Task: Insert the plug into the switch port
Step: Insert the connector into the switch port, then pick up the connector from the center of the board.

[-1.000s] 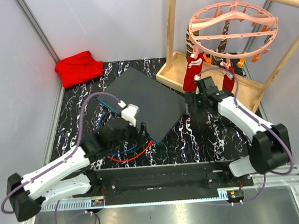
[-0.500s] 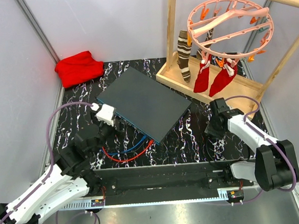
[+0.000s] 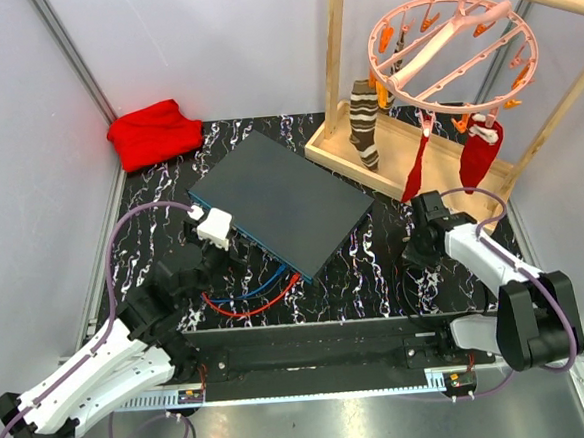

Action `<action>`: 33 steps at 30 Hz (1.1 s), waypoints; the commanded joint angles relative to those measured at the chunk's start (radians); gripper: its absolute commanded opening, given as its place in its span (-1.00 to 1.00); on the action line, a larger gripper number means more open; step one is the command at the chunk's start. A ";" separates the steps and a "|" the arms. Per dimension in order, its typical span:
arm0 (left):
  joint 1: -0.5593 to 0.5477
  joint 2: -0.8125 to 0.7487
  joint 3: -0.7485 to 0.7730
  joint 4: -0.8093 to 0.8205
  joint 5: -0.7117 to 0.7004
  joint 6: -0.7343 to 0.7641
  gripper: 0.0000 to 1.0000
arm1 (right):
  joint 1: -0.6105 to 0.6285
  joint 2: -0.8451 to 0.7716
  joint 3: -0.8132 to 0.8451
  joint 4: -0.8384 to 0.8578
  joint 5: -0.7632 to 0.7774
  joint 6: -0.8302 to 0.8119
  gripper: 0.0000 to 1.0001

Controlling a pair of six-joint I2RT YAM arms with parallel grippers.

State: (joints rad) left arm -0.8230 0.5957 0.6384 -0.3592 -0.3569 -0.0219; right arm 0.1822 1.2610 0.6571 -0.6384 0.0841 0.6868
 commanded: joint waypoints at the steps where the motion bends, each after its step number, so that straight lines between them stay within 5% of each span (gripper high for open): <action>1: 0.004 0.004 -0.002 0.069 -0.027 0.016 0.82 | 0.014 -0.071 0.123 -0.108 -0.081 -0.082 -1.00; 6: 0.010 0.024 0.004 0.075 -0.022 0.008 0.82 | 0.236 -0.091 0.307 -0.147 -0.096 -0.124 -1.00; 16: 0.054 0.052 0.145 -0.041 -0.069 -0.101 0.86 | 0.750 0.265 0.778 -0.144 0.097 -0.334 -1.00; 27: 0.196 0.006 0.130 -0.193 -0.087 -0.351 0.85 | 0.816 0.437 0.707 0.167 -0.081 -0.590 -1.00; 33: 0.216 -0.027 0.020 -0.053 0.018 -0.502 0.80 | 0.816 0.403 0.586 0.287 -0.165 -0.612 -1.00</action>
State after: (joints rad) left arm -0.6167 0.5838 0.7212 -0.5278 -0.4122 -0.3828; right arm 0.9993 1.7069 1.2945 -0.4854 -0.0101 0.1284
